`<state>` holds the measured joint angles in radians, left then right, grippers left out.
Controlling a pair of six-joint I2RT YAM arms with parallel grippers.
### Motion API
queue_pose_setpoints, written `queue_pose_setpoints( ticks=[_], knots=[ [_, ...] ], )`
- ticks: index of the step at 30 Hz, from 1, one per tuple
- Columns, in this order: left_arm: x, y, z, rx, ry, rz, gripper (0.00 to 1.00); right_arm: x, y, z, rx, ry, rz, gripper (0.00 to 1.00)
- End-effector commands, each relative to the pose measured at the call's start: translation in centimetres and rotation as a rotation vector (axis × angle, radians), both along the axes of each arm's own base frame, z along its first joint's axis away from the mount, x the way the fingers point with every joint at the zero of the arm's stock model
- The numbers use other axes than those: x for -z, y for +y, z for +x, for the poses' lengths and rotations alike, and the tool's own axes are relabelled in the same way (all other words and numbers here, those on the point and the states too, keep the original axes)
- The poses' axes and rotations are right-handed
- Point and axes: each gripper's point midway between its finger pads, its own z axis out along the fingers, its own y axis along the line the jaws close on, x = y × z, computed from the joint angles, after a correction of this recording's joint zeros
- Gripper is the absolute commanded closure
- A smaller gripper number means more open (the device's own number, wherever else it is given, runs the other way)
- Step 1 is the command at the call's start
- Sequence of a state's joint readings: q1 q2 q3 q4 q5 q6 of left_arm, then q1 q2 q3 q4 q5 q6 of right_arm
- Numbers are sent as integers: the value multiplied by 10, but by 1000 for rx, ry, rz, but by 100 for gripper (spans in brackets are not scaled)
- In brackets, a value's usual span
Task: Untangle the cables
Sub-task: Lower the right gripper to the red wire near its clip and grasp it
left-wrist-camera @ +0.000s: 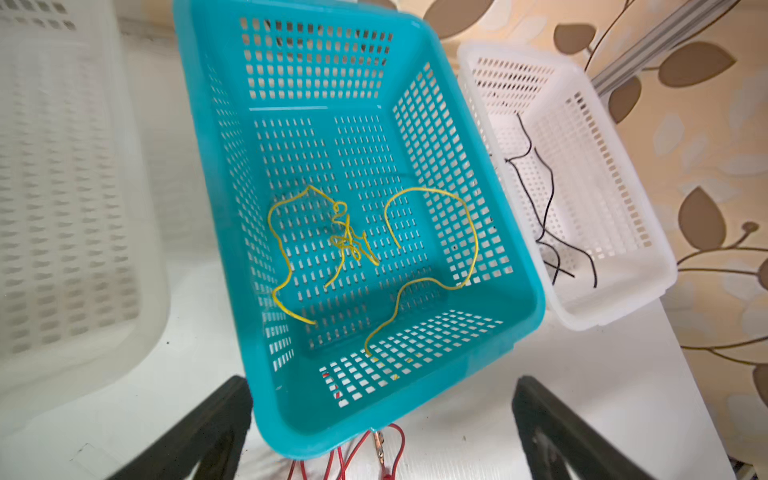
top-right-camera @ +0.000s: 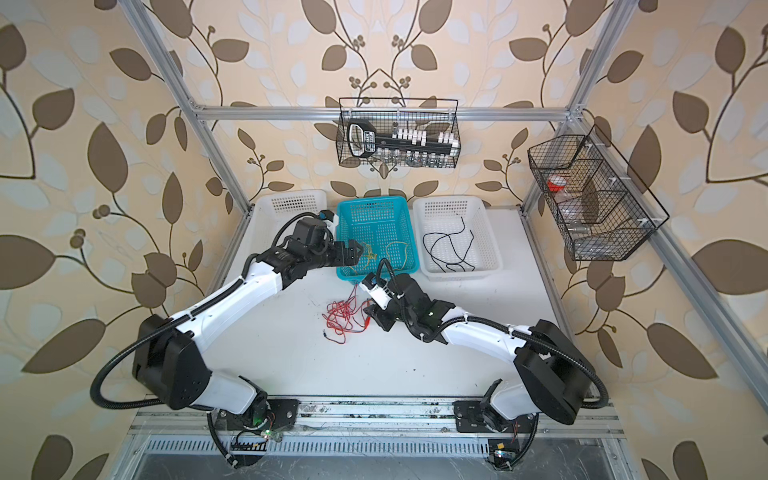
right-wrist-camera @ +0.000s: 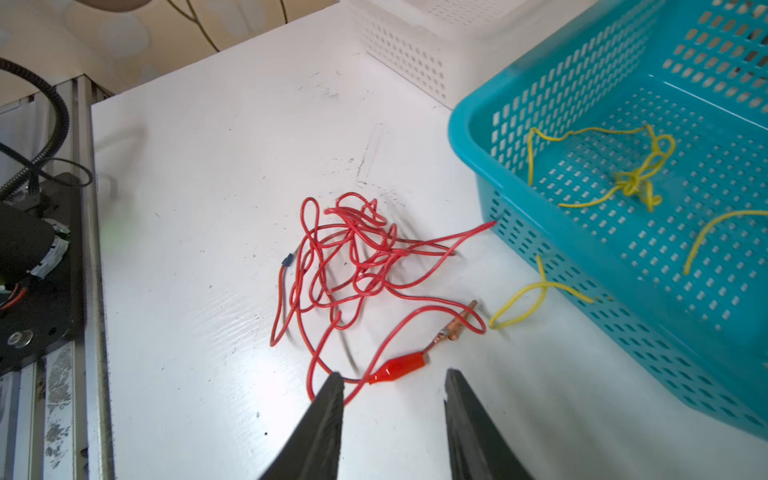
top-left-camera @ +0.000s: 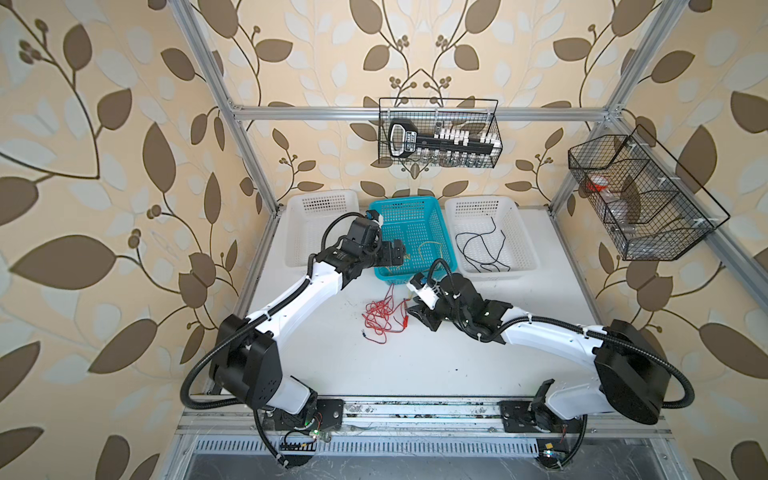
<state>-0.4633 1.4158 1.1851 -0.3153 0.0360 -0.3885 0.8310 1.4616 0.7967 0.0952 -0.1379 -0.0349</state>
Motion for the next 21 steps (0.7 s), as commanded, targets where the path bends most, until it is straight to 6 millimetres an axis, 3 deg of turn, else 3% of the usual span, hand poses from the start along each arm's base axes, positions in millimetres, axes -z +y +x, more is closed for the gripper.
queue_pose_setpoints(
  ticks=[1,7,15,21],
  knots=[
    [-19,28,-5,-132,-63,1,1,8,10,-5,-43,-13,-53,59],
    [-10,53,-26,-225,-63,-4,1,28,28,-21,-93,-1,-123,59],
    [1,68,-45,-264,-59,-7,1,51,25,-4,14,0,-192,60],
    [15,70,-54,-261,-30,-14,1,64,23,4,59,4,-228,66]
  ],
)
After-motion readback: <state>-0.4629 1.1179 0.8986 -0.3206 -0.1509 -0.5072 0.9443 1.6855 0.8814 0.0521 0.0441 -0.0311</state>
